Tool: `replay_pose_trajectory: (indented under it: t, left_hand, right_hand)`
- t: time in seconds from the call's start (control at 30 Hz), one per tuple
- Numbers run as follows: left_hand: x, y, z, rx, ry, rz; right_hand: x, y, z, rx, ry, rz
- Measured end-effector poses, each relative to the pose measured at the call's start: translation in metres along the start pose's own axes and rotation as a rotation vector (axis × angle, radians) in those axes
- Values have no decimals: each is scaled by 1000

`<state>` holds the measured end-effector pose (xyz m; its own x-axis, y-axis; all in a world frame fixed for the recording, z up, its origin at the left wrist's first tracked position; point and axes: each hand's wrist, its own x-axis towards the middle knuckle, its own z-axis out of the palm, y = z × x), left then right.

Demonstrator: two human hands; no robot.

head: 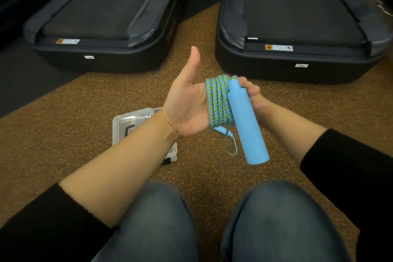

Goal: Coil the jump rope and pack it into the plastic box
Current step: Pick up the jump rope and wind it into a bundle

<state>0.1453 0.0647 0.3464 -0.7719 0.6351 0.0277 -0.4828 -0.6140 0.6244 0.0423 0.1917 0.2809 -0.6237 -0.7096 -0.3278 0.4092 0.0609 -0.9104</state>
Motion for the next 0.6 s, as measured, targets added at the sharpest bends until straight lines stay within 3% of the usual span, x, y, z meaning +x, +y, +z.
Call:
replay_pose_trajectory:
  t: [0.17, 0.23, 0.33, 0.5, 0.6]
  left_hand:
    - [2, 6, 2, -43, 82, 132]
    - [3, 7, 3, -69, 82, 165]
    - [5, 9, 4, -55, 86, 198]
    - [9, 14, 1, 14, 180, 252]
    - [10, 19, -3, 24, 252, 290]
  right_hand:
    - [-4, 22, 12, 240, 44, 83]
    - [-13, 29, 18, 246, -69, 148]
    - [-25, 42, 25, 63, -98, 191]
    - [-50, 51, 36, -333, 64, 224]
    - [-65, 43, 40, -603, 208, 117]
